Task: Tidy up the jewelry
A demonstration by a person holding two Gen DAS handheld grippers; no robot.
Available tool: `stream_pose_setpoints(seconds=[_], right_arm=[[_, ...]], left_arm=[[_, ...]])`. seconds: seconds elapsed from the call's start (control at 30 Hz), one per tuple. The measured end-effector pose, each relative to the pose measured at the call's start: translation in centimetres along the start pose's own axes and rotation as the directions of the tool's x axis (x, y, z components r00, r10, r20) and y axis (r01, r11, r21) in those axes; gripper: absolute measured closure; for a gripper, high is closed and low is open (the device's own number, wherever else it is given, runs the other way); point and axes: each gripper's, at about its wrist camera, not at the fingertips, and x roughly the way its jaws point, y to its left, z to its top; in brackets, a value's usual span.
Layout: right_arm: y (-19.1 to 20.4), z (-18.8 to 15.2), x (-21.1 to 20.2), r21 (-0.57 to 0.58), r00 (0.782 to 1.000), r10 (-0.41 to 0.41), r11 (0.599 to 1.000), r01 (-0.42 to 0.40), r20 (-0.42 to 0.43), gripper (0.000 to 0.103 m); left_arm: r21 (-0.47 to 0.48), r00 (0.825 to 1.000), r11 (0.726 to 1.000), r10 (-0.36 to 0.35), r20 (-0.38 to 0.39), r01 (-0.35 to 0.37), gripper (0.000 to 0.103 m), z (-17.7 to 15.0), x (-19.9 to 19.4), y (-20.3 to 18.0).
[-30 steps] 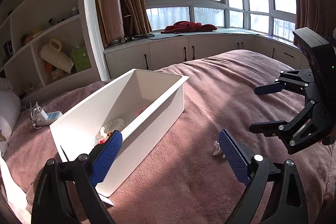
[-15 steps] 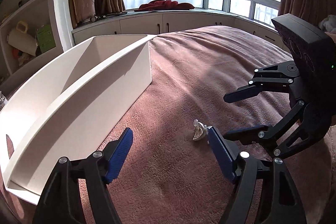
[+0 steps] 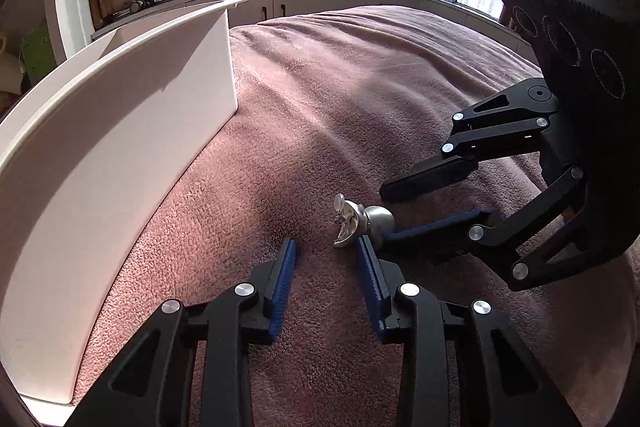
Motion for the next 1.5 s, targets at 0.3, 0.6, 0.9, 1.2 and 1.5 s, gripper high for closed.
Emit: stream_pose_setpoints(seconds=[0.3, 0.6, 0.9, 1.2, 1.5], right_arm=[[0.5, -0.1, -0.1, -0.007, 1.000, 0.013, 1.000, -0.013, 0.010, 0.083], [-0.1, 0.1, -1.2, 0.015, 0.999, -0.007, 1.000, 0.006, 0.034, 0.087], [-0.3, 0.2, -1.1, 0.021, 1.000, -0.010, 1.000, 0.010, 0.018, 0.086], [-0.3, 0.1, -0.5, 0.038, 1.000, -0.011, 0.999, 0.011, 0.013, 0.054], [-0.8, 0.7, 0.4, 0.056, 1.000, 0.010, 0.998, -0.010, -0.001, 0.078]], left_arm=[[0.009, 0.999, 0.999, -0.039, 0.009, 0.039, 0.090, -0.1, 0.0, -0.2], [-0.021, 0.999, 0.999, -0.035, 0.033, 0.035, 0.069, -0.3, -0.6, 0.2], [-0.007, 0.998, 0.998, -0.060, 0.034, 0.061, 0.081, 0.2, -0.1, 0.2], [-0.011, 0.998, 0.999, -0.048, 0.041, 0.048, 0.091, 0.0, -0.3, 0.2], [-0.032, 0.998, 0.999, -0.021, 0.067, 0.024, 0.092, -0.4, -1.0, 0.2]])
